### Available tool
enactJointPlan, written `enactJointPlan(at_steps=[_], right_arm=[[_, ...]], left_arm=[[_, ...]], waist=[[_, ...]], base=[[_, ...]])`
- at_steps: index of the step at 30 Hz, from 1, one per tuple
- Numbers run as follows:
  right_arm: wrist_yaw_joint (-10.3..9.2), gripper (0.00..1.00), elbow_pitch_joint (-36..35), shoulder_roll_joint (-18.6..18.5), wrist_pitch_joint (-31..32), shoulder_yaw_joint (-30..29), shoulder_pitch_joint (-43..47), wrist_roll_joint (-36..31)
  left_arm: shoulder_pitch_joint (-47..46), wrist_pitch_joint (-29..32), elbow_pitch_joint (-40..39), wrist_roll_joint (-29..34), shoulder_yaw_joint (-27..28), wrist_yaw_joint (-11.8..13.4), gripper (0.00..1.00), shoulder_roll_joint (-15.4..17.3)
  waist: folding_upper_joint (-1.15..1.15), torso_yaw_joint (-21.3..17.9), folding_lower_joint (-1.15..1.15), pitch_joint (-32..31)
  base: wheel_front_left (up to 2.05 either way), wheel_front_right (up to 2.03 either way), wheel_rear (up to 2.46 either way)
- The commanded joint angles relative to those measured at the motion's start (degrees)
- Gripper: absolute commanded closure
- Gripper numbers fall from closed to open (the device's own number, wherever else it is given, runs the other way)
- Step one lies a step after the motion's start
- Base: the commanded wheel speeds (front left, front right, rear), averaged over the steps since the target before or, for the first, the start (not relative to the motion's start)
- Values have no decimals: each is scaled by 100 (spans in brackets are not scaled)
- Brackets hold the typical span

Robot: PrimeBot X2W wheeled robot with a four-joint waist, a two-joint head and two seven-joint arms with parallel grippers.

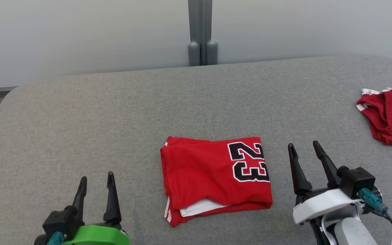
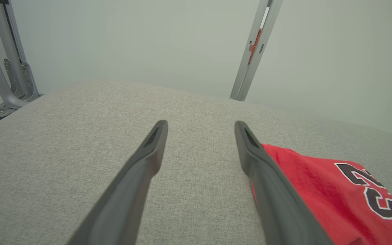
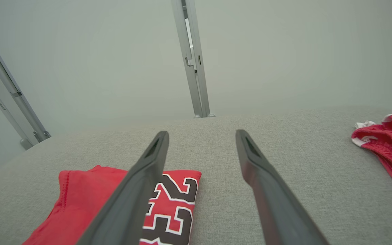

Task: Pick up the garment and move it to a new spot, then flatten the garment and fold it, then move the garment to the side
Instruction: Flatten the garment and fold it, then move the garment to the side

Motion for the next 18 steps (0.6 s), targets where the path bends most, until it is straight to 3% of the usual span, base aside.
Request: enactJointPlan(at_steps=[1,18], right_arm=[[-4,0,9,-9,-13,7,81,14],[-4,0,159,-9,-5,-188,-160,30]], left_arm=[[55,-14,14,26,45,-33,0,-8],[-72,-15,111,191,184,-147,0,-121]], waist=[[0,20,0,7],[0,67,0,135]], base=[[0,0,0],[0,0,0]])
